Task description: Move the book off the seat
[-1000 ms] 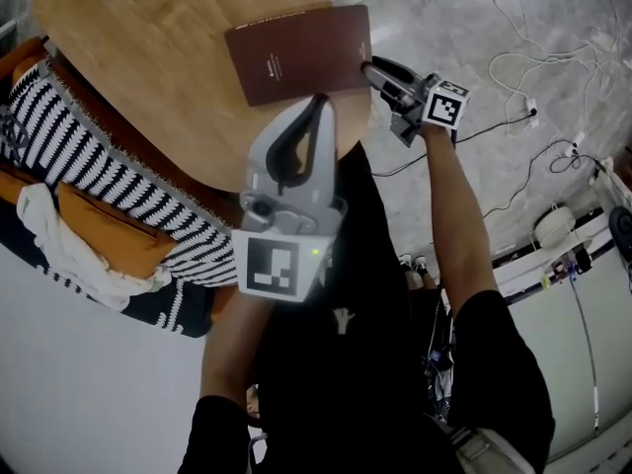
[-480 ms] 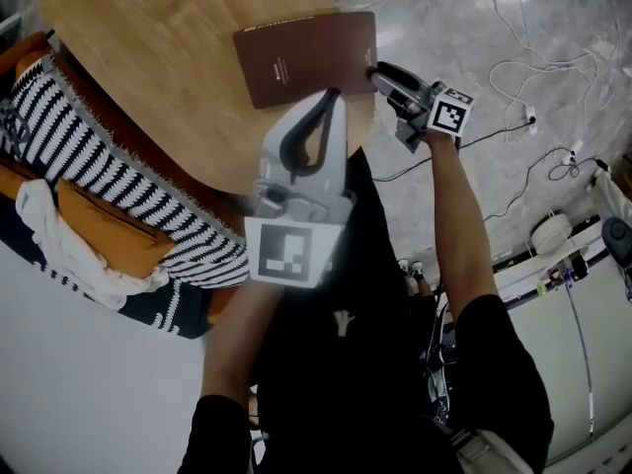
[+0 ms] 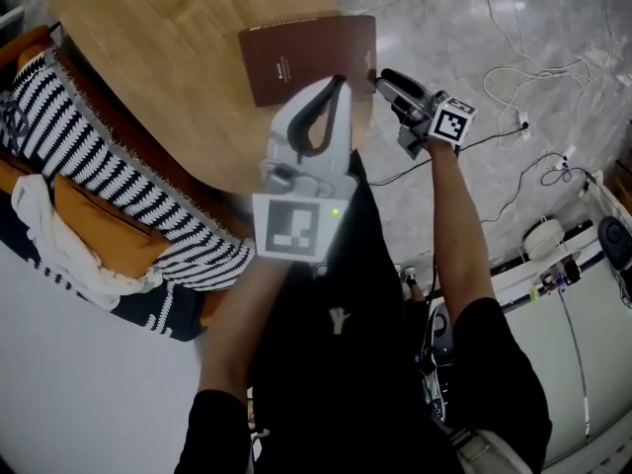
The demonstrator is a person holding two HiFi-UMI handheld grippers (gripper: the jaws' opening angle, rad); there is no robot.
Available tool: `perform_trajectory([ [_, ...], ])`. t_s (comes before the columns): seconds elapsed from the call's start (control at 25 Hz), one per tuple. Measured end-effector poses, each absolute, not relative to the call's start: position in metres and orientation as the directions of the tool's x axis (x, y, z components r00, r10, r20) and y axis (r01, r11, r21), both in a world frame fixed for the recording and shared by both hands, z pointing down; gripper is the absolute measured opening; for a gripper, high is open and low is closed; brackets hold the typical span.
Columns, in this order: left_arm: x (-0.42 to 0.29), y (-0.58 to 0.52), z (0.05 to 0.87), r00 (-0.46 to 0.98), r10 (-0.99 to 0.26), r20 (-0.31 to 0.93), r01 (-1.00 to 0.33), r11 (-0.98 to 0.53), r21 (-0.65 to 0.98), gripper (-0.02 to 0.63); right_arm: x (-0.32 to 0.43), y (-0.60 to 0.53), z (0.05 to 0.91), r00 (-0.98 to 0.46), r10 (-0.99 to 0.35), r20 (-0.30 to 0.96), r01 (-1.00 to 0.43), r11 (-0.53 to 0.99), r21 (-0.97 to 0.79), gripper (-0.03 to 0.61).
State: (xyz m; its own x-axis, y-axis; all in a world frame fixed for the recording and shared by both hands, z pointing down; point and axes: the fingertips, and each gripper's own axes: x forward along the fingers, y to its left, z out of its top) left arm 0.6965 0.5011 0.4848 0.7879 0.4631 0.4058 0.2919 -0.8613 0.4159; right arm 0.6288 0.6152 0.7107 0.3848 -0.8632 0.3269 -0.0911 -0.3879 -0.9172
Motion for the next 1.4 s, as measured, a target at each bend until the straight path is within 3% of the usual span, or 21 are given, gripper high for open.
perform_trajectory([
  [0.44,0.704,0.506,0.480,0.786,0.459,0.415,0.299,-0.869,0.396,0.006,0.615,0.635,0.687,0.408,-0.822,0.397,-0.042,-0.451,-0.892,0.192],
  [0.52,0.705,0.506,0.476,0.781,0.462,0.421,0.306,-0.870,0.388,0.006,0.612,0.636,0.680,0.415,-0.809,0.416,-0.040,-0.472,-0.881,0.159],
  [0.64,0.711,0.508,0.470,0.781,0.467,0.415,0.317,-0.869,0.380,0.006,0.616,0.643,0.669,0.435,-0.768,0.470,-0.052,-0.543,-0.838,0.027],
  [0.68,0.712,0.508,0.467,0.783,0.466,0.413,0.317,-0.869,0.380,0.006,0.618,0.644,0.665,0.442,-0.755,0.484,-0.055,-0.562,-0.826,0.010],
  [1.16,0.715,0.488,0.441,0.793,0.444,0.417,0.315,-0.885,0.342,0.006,0.624,0.625,0.589,0.506,-0.697,0.508,-0.088,-0.627,-0.774,0.009],
  [1.4,0.712,0.476,0.407,0.809,0.444,0.386,0.332,-0.886,0.324,0.006,0.639,0.621,0.522,0.603,-0.592,0.535,-0.131,-0.735,-0.666,0.009],
])
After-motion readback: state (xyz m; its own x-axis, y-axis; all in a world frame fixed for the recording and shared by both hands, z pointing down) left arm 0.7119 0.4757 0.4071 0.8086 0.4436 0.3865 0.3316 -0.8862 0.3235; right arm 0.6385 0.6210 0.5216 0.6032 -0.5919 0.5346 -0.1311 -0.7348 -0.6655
